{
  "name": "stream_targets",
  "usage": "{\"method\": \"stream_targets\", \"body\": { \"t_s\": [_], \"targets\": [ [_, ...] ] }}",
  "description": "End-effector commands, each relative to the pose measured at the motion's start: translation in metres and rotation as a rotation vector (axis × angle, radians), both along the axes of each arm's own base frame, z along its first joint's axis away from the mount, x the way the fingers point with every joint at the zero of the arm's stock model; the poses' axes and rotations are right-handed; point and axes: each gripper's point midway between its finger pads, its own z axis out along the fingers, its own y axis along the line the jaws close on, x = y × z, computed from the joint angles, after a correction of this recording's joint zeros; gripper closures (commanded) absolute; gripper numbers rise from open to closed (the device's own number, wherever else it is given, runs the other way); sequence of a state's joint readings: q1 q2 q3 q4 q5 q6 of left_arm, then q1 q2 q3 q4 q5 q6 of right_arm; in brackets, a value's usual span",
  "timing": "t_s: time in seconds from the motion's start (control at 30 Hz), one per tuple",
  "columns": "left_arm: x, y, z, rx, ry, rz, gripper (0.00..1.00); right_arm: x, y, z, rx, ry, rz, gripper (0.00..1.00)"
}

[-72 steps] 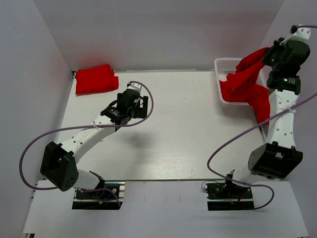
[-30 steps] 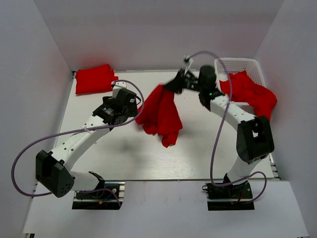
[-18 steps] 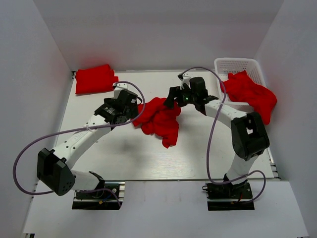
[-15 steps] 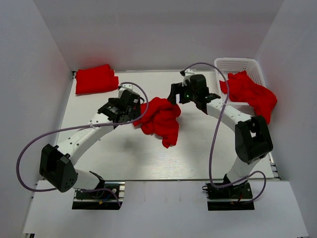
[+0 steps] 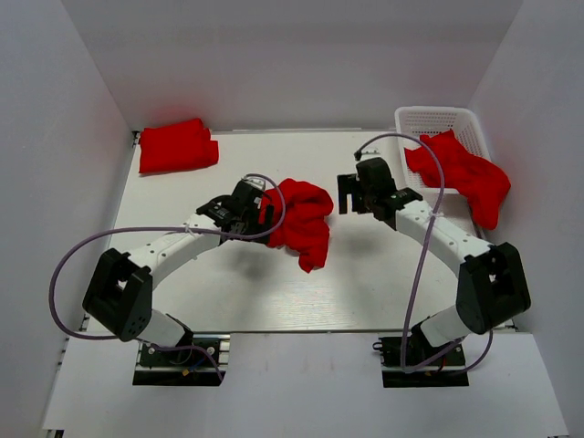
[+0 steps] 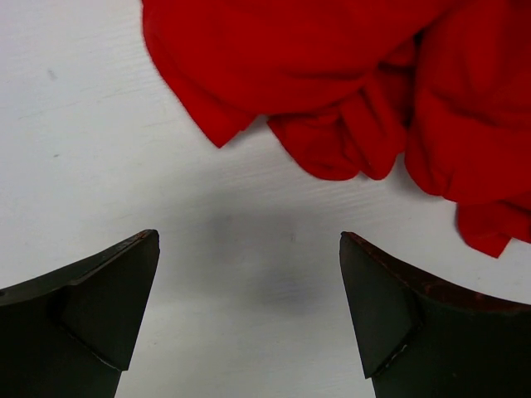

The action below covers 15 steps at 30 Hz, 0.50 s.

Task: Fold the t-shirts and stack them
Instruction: Flatten out the tshirt

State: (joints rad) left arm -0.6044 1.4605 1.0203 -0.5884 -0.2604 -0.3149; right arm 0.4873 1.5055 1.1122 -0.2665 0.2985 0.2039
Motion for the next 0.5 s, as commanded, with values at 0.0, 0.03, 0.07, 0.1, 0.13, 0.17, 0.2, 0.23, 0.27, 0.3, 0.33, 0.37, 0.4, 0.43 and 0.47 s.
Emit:
{"method": "stream_targets", "body": {
  "t_s": [0.0,0.03,0.07,0.1,0.13,0.17,0.2,0.23,0.27,0.3,0.33,0.37,0.4,0.43,0.47],
  "targets": [
    [0.003,-0.026,0.008,-0.114,-0.039,-0.097,0.00,-0.044,0.013,-0.012,0.094,0.105,0.078,0.10],
    [0.000,-0.033,0.006,-0.145,-0.026,-0.123,0.00,-0.056,0.030,-0.013,0.175,0.148,0.150,0.10],
    [-0.003,-0.035,-0.001,-0.146,-0.012,-0.140,0.00,-0.065,0.035,-0.024,0.197,0.171,0.175,0.10],
    [0.000,-0.039,-0.002,-0.161,-0.016,-0.149,0.00,-0.073,0.042,-0.024,0.225,0.186,0.220,0.10],
    [-0.001,-0.041,-0.005,-0.171,-0.014,-0.156,0.00,-0.083,0.051,-0.030,0.259,0.228,0.262,0.10],
    [-0.002,-0.041,-0.010,-0.167,-0.007,-0.156,0.00,-0.085,0.055,-0.031,0.273,0.230,0.278,0.10],
    [0.001,-0.046,-0.011,-0.185,-0.011,-0.167,0.00,-0.091,0.058,-0.039,0.272,0.262,0.288,0.10],
    [-0.002,-0.050,-0.011,-0.198,-0.001,-0.191,0.00,-0.092,0.059,-0.043,0.271,0.271,0.287,0.10],
    [-0.002,-0.054,-0.013,-0.211,0.005,-0.202,0.03,-0.095,0.061,-0.050,0.269,0.295,0.290,0.10],
    [-0.005,-0.063,-0.008,-0.247,0.017,-0.247,0.04,-0.097,0.062,-0.055,0.266,0.310,0.290,0.10],
    [-0.005,-0.071,-0.003,-0.281,0.004,-0.287,0.04,-0.100,0.062,-0.058,0.268,0.324,0.287,0.10],
    [-0.007,-0.080,-0.003,-0.312,0.010,-0.332,0.05,-0.102,0.069,-0.059,0.294,0.331,0.305,0.10],
    [-0.015,-0.088,-0.003,-0.352,0.028,-0.389,0.05,-0.103,0.070,-0.061,0.316,0.346,0.299,0.10],
    [-0.017,-0.094,-0.001,-0.367,0.027,-0.410,0.05,-0.103,0.077,-0.062,0.345,0.348,0.313,0.11],
    [-0.019,-0.095,-0.004,-0.370,0.041,-0.415,0.05,-0.110,0.085,-0.061,0.386,0.376,0.357,0.11]
  ]
}}
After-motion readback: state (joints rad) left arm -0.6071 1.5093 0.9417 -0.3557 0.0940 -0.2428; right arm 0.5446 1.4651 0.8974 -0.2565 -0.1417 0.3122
